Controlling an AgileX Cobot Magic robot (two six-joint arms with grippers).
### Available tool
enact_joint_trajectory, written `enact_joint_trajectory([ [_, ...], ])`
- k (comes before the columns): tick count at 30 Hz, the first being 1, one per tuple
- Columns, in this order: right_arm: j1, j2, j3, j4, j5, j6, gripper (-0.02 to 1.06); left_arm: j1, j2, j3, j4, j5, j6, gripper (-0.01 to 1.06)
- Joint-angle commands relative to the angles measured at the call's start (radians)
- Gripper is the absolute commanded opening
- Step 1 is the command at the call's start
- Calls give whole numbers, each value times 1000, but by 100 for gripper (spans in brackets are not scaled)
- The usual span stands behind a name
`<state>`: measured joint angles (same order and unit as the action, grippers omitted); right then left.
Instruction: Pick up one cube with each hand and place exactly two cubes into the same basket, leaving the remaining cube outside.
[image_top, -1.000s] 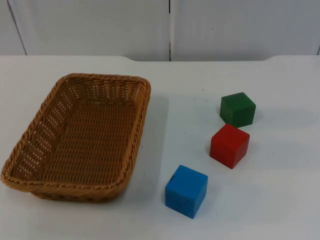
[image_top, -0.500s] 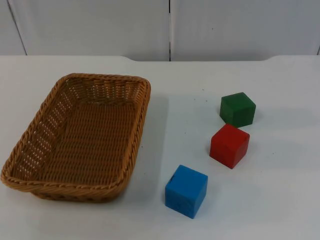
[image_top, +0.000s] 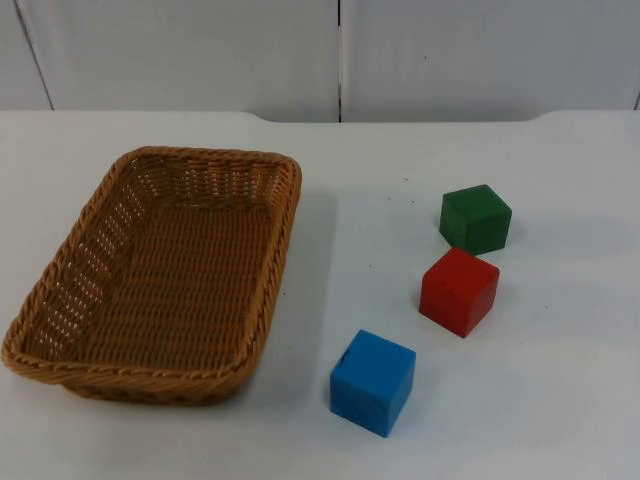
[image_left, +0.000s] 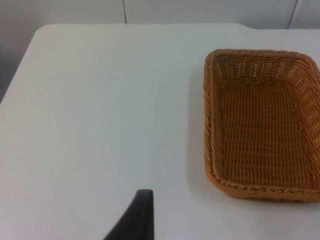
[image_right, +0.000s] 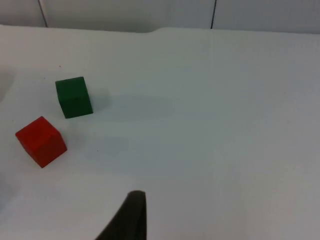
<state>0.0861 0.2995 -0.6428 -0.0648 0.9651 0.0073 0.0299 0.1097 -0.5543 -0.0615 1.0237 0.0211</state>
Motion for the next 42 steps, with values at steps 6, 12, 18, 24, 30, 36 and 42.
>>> enact_joint_trajectory([
  [6, -6, 119, -6, 25, -50, -1, 105, 1, 36, -8, -24, -20, -1, 105],
  [12, -6, 238, -6, 25, -83, -1, 105, 1, 80, -9, -37, -46, -1, 105],
  [18, -6, 363, -6, 27, -151, -1, 105, 1, 136, -10, -54, -76, -1, 105],
  [24, -6, 496, -9, 52, -216, -1, 105, 1, 231, -10, -85, -128, 0, 105],
  [30, -6, 600, -74, 52, -195, -1, 105, 1, 321, -10, -88, -168, 31, 105],
  [36, -6, 704, -183, 50, -192, -1, 105, 1, 431, -10, -107, -239, 51, 105],
  [42, -6, 762, -278, 50, -194, -1, 105, 1, 507, -33, -147, -270, 87, 105],
])
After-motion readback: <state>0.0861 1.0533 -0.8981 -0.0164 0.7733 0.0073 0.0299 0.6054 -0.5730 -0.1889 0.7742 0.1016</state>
